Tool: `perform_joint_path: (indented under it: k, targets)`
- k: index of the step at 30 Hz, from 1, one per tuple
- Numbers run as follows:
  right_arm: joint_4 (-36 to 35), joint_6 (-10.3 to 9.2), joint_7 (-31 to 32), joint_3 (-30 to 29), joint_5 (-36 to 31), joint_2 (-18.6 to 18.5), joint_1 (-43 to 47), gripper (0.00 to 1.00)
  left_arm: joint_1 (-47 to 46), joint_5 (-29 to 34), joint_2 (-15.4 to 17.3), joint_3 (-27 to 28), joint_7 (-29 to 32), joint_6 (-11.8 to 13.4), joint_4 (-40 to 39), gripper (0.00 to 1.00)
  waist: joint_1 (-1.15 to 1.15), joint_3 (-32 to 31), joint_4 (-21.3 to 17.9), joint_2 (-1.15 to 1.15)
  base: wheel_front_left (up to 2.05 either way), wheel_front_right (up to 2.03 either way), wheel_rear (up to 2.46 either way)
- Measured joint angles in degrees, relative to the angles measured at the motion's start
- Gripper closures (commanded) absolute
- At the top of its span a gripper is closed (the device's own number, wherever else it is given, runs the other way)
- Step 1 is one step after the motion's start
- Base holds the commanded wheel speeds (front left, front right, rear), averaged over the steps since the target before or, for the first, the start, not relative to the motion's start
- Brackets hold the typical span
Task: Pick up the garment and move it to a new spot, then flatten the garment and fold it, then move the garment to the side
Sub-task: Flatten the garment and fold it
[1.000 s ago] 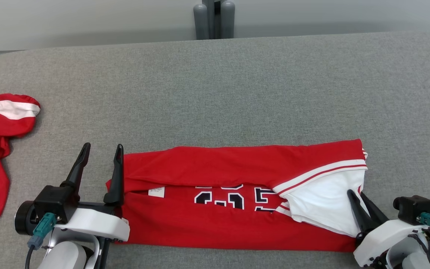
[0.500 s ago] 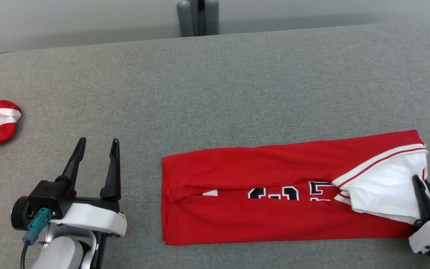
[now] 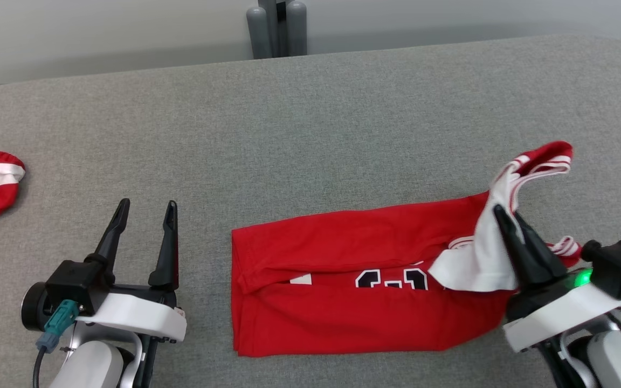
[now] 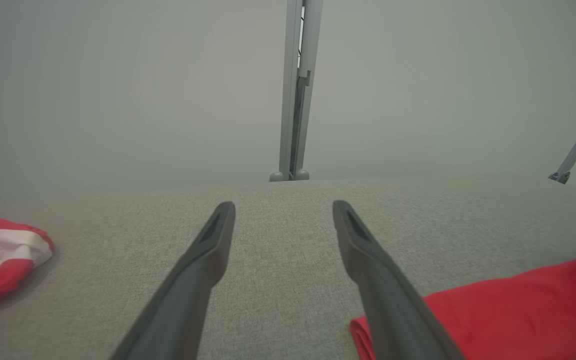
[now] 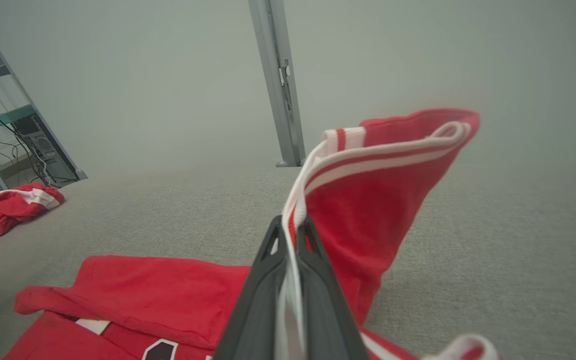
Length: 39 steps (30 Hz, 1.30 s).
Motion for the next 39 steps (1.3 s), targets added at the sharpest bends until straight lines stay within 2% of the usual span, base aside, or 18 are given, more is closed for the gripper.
perform_joint_path:
  k: [5, 9, 16, 25, 26, 27, 28, 34, 37, 39]
  targets:
    - [-10.2, 0.0, 5.0, 6.0, -0.3, 4.0, 0.9, 1.0, -0.1, 0.3, -0.5, -0.4, 0.0, -0.5, 0.7, 0.0, 0.0, -0.1, 0.8, 0.0, 0.0, 0.0, 0.0]
    - [-11.3, 0.0, 6.8, 12.1, 0.5, 7.4, 0.4, 1.0, -0.4, 0.4, -1.0, -0.6, 0.0, -0.7, 1.2, 0.0, 0.0, 0.0, 1.8, 0.0, 0.0, 0.0, 0.0]
    - [-1.4, 0.0, 4.4, 21.0, 3.5, 12.1, -4.3, 1.0, -1.0, 0.4, -2.2, -1.9, 0.0, -1.6, 2.7, 0.0, 0.0, 0.3, 4.2, 0.0, 0.0, 0.0, 0.0]
    - [11.8, -0.01, -0.9, 28.7, 8.3, 13.9, -12.2, 1.0, -2.4, 0.7, -3.4, -3.2, 0.1, -1.9, 3.9, 0.0, 0.0, 1.9, 6.5, 0.0, 0.0, 0.0, 0.0]
    - [12.8, -0.01, -1.2, 29.8, 8.9, 14.0, -12.8, 0.84, -2.5, 0.7, -3.5, -3.3, 0.1, -1.9, 4.0, 0.0, 0.0, 2.0, 6.6, 0.0, 0.0, 0.0, 0.0]
    - [13.8, -0.01, -1.4, 30.7, 9.5, 14.1, -13.4, 0.47, -2.5, 0.7, -3.6, -3.4, 0.1, -1.9, 4.2, 0.0, 0.0, 2.2, 6.7, 0.0, 0.0, 0.0, 0.0]
    - [14.4, -0.01, -1.8, 31.7, 10.1, 14.1, -13.9, 0.0, -2.5, 0.7, -3.6, -3.4, 0.1, -1.9, 4.4, 0.0, 0.0, 2.3, 6.7, 0.0, 0.0, 0.0, 0.0]
    - [13.8, 0.0, -3.1, 37.2, 15.0, 14.2, -16.8, 0.0, -3.2, 0.7, -3.8, -3.4, 0.1, -1.8, 4.6, 0.0, 0.0, 3.1, 6.5, 0.0, 0.0, 0.0, 0.0]
    - [10.2, 0.0, -3.9, 36.9, 16.2, 12.8, -17.4, 0.0, -3.3, 0.7, -3.9, -3.2, 0.1, -1.6, 4.7, 0.0, 0.0, 3.1, 6.1, 0.0, 0.0, 0.0, 0.0]
    - [6.9, -0.01, -4.2, 34.3, 16.2, 11.0, -17.6, 0.0, -3.3, 0.7, -3.8, -2.9, 0.1, -1.6, 4.6, 0.0, 0.0, 3.0, 5.6, 0.0, 0.0, 0.0, 0.0]
